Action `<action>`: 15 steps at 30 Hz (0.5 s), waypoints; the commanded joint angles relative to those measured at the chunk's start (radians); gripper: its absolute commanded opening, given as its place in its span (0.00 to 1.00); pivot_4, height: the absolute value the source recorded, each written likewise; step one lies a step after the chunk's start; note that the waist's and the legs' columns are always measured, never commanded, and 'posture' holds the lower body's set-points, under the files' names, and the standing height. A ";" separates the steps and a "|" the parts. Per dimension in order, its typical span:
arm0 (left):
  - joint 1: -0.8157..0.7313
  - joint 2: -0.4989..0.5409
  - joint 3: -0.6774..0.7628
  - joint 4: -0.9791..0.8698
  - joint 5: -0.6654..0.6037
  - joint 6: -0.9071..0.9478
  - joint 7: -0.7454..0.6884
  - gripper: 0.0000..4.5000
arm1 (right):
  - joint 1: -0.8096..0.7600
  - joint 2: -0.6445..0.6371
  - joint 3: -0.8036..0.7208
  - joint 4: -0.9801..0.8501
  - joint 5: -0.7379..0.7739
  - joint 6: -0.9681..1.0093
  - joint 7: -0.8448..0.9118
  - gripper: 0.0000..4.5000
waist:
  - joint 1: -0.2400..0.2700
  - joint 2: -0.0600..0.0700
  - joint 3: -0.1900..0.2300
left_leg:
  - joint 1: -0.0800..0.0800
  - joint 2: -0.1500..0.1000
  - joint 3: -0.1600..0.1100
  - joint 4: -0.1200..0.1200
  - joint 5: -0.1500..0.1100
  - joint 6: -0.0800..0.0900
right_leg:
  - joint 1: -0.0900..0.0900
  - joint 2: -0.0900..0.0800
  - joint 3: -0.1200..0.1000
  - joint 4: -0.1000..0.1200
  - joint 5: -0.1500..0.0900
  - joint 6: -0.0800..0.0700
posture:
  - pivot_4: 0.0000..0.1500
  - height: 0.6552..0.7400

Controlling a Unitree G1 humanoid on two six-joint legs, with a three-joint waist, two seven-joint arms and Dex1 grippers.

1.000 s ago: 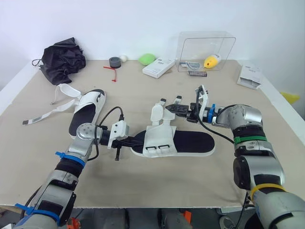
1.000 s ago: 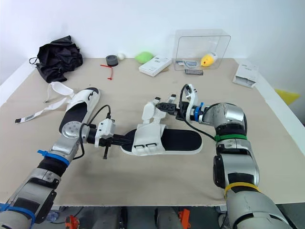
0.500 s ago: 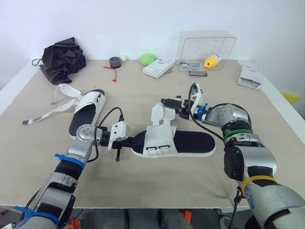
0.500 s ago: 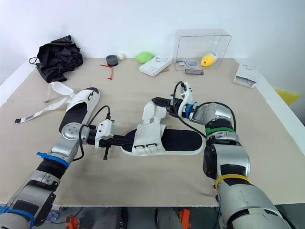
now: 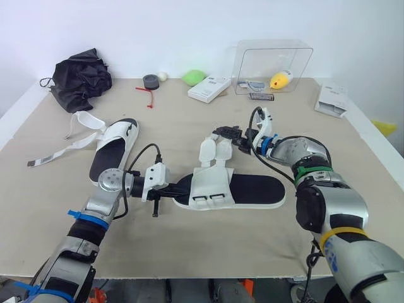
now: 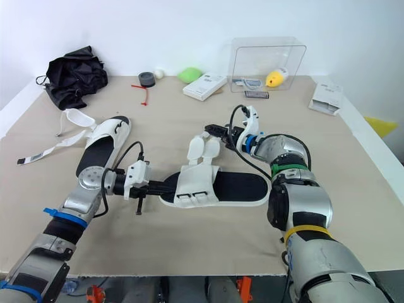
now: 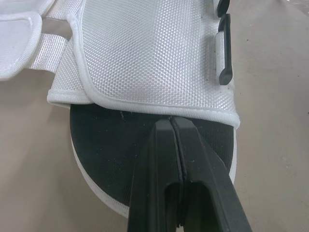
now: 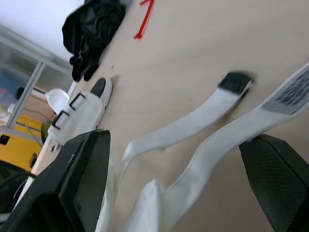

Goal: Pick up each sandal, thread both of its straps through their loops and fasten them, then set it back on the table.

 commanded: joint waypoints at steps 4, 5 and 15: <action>0.078 0.000 -0.082 0.028 0.061 0.057 -0.015 0.00 | -0.027 0.006 -0.015 -0.005 -0.015 -0.013 0.009 0.94 | 0.001 0.000 0.000 | 0.000 -0.001 0.001 0.000 -0.001 0.000 | 0.000 -0.001 0.000 0.000 0.000 0.000 | 1.00 1.00; 0.081 0.000 -0.082 0.025 0.061 0.059 -0.014 0.00 | -0.023 0.009 -0.016 -0.003 -0.020 -0.022 -0.002 0.88 | 0.001 0.000 0.000 | 0.000 -0.001 0.001 0.000 -0.002 0.000 | 0.000 -0.001 0.000 0.000 -0.001 0.001 | 1.00 1.00; 0.095 0.008 -0.084 -0.003 0.056 0.076 -0.019 0.00 | -0.009 0.009 -0.004 -0.061 -0.014 -0.013 0.138 0.01 | 0.001 0.000 0.000 | 0.000 -0.001 0.001 0.000 -0.002 0.000 | 0.000 -0.002 0.001 -0.001 -0.001 0.001 | 1.00 1.00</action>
